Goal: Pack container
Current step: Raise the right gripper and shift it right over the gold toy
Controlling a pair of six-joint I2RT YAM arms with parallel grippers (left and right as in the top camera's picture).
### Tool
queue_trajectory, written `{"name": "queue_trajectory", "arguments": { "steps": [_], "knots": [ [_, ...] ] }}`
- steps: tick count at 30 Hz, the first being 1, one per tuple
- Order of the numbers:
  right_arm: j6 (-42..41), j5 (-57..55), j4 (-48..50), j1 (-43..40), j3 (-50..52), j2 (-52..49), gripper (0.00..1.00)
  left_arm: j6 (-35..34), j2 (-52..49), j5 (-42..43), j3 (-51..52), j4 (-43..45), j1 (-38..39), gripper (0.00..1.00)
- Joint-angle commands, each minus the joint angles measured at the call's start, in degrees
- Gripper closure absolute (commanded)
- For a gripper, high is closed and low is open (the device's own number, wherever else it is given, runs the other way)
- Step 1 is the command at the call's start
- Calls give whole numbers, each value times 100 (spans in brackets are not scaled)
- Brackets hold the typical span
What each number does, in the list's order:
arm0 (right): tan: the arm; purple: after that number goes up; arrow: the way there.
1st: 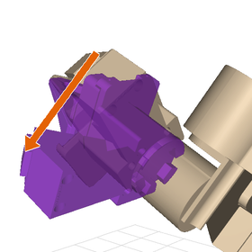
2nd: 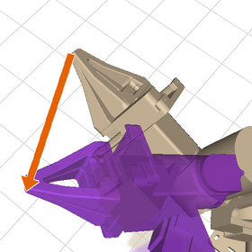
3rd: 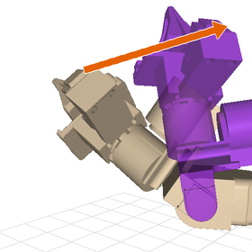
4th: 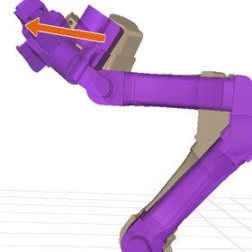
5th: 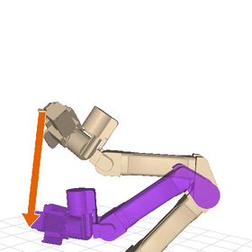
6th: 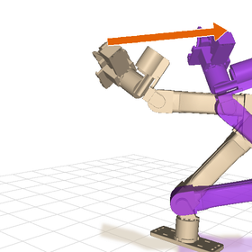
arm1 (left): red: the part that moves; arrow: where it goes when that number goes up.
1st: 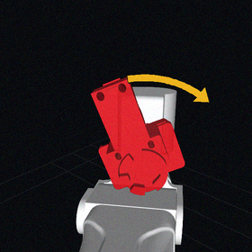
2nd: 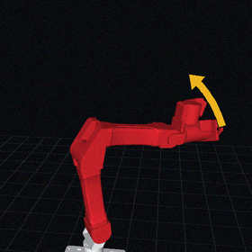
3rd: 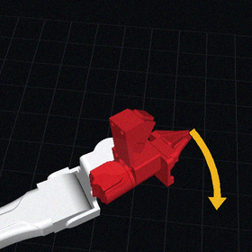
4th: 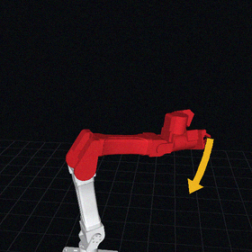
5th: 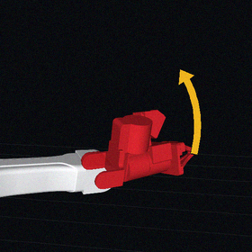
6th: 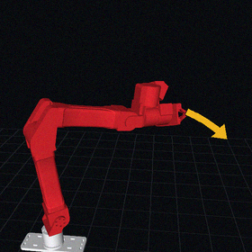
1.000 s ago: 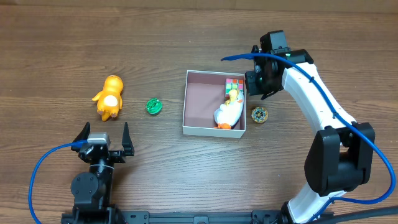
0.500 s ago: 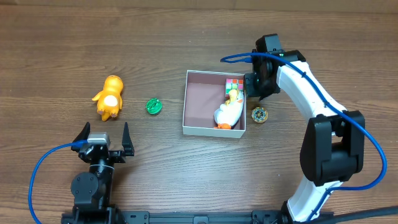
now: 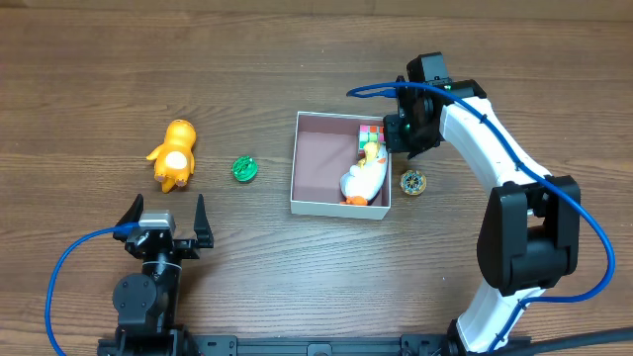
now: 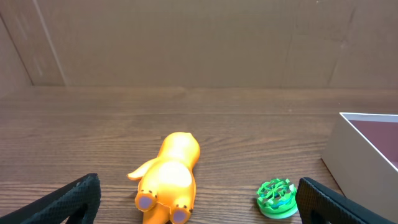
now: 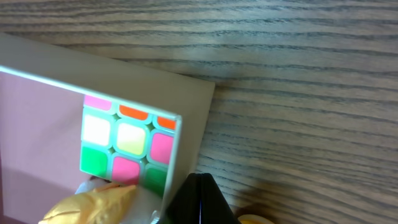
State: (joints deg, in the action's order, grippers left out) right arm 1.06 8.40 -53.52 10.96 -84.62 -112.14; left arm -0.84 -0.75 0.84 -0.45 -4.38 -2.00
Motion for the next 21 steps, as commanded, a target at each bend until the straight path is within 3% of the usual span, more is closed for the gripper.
{"name": "queue_trajectory", "arguments": {
  "steps": [1,21],
  "knots": [
    [229,138,57,22,2,24,96,131,39,-35,17,-7,-33,0],
    [763,286,83,24,2,24,96,131,39,-35,17,-7,-33,0]
  ]
}}
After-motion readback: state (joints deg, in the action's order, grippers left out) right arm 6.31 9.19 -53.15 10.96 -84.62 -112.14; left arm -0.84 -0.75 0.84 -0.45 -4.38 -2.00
